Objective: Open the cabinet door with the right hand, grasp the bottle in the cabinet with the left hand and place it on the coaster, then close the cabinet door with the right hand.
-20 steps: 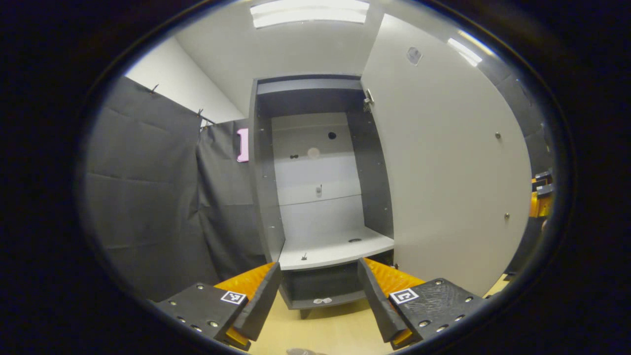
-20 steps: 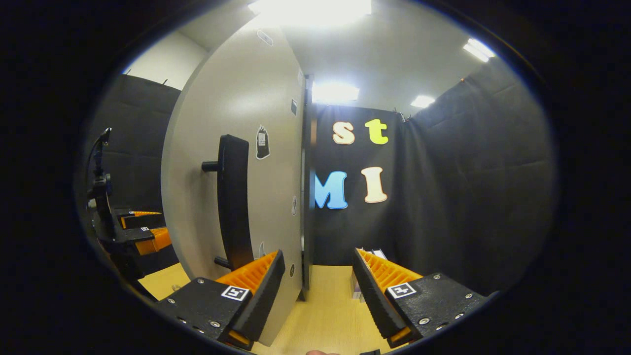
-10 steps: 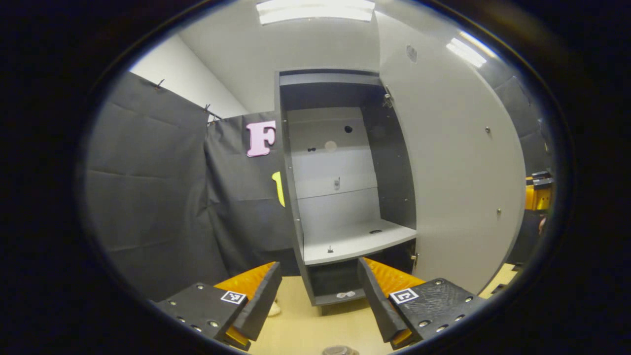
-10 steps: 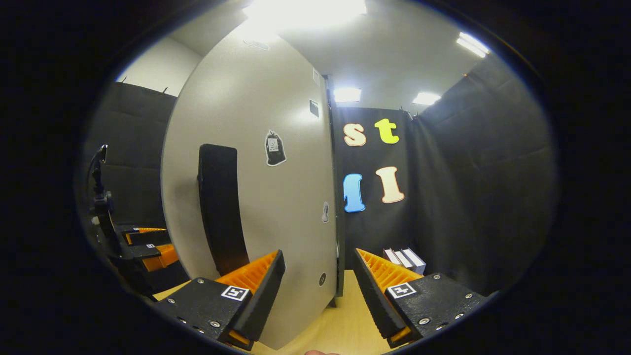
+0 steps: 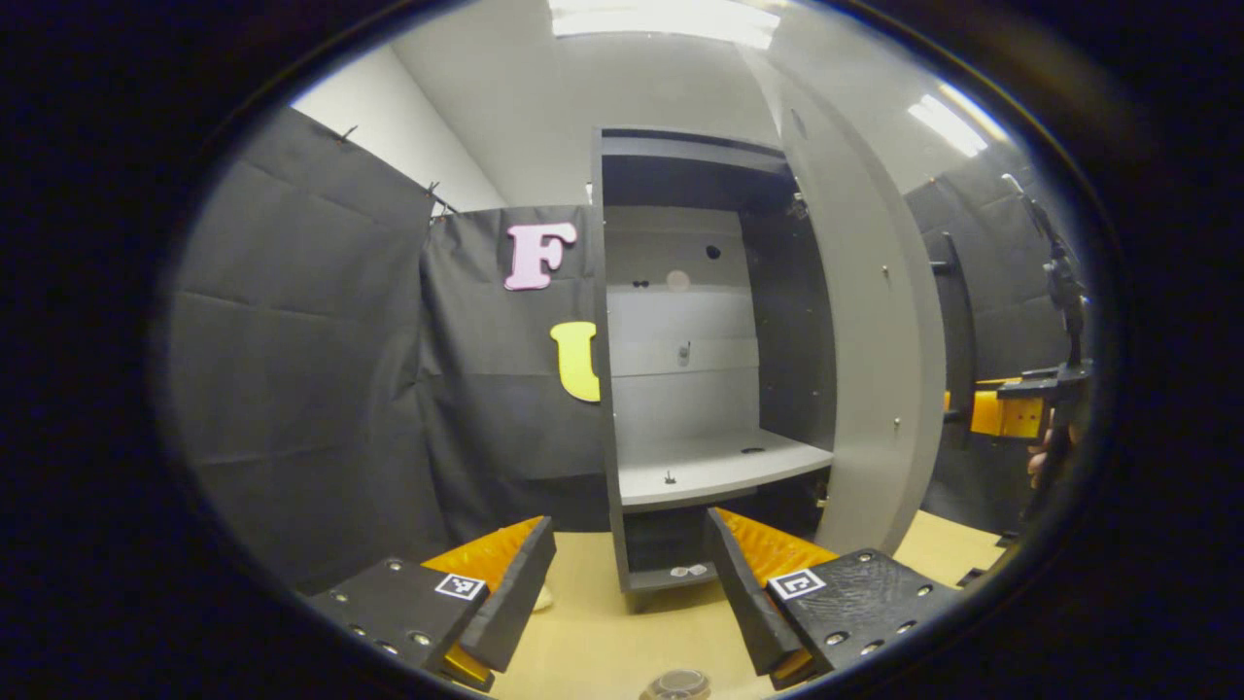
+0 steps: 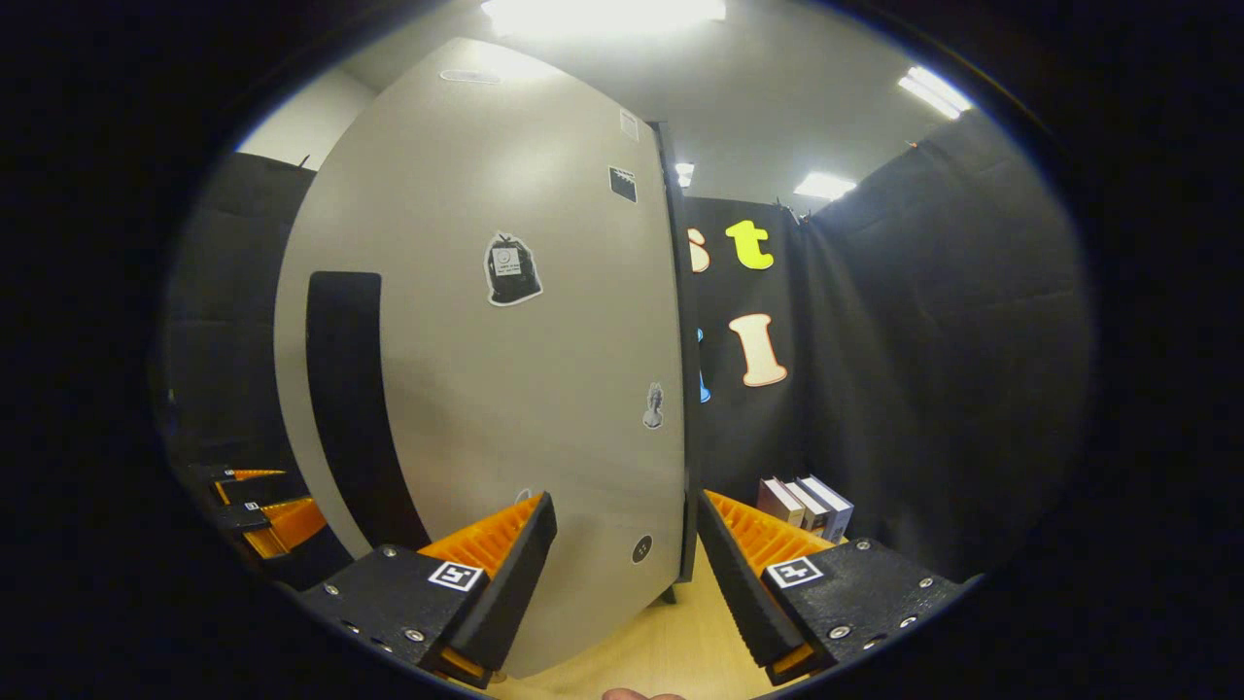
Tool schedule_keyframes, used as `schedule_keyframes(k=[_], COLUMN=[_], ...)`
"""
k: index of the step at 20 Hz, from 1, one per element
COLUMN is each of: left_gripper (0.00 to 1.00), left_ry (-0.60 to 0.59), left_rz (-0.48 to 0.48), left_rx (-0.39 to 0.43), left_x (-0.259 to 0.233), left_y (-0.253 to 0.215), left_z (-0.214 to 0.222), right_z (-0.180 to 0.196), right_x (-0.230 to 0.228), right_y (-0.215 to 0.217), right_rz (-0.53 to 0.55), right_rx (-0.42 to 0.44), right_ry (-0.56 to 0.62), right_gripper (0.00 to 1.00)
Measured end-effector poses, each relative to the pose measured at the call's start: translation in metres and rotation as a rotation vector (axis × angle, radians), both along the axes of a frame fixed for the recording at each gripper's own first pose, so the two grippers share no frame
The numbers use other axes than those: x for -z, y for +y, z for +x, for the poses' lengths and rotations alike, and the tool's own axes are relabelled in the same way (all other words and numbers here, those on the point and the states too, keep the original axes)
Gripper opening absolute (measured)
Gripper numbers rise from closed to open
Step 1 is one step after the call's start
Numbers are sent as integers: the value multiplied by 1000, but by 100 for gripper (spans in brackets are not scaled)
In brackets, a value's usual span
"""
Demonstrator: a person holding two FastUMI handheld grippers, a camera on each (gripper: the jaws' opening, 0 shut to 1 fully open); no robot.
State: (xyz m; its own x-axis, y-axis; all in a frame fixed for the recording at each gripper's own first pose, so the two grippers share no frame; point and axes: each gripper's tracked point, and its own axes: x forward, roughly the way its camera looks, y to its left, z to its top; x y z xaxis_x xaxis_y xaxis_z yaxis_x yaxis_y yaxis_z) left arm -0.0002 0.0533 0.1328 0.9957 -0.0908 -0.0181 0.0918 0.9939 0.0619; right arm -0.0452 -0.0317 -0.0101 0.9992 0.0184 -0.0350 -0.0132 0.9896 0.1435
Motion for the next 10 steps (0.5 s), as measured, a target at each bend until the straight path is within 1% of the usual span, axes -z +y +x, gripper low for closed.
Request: schedule_keyframes(k=[2,3,4,7,8,9,10], left_gripper=[89,90,90,90,85,89,90], left_ry=[-6,-8,-9,0,-1,-5,-12], left_rz=[-5,1,10,18,12,6,3], left_rx=[14,15,15,11,10,11,10], left_x=[-2,-2,-1,1,-1,-3,-4], left_y=[-3,-2,-1,-2,-2,-2,-1], left_z=[1,2,4,5,6,6,7], right_z=[0,-3,-3,3,6,6,7], right_x=[0,-3,-5,-5,-6,-5,-6], right_y=[3,1,1,13,15,16,17], right_rz=[14,-1,-14,-41,-49,-56,-59], right_rx=[-3,5,5,-22,-28,-30,-32], right_ry=[6,-1,-13,-29,-32,-32,-34], right_gripper=[90,88,90,90,90,90,88])
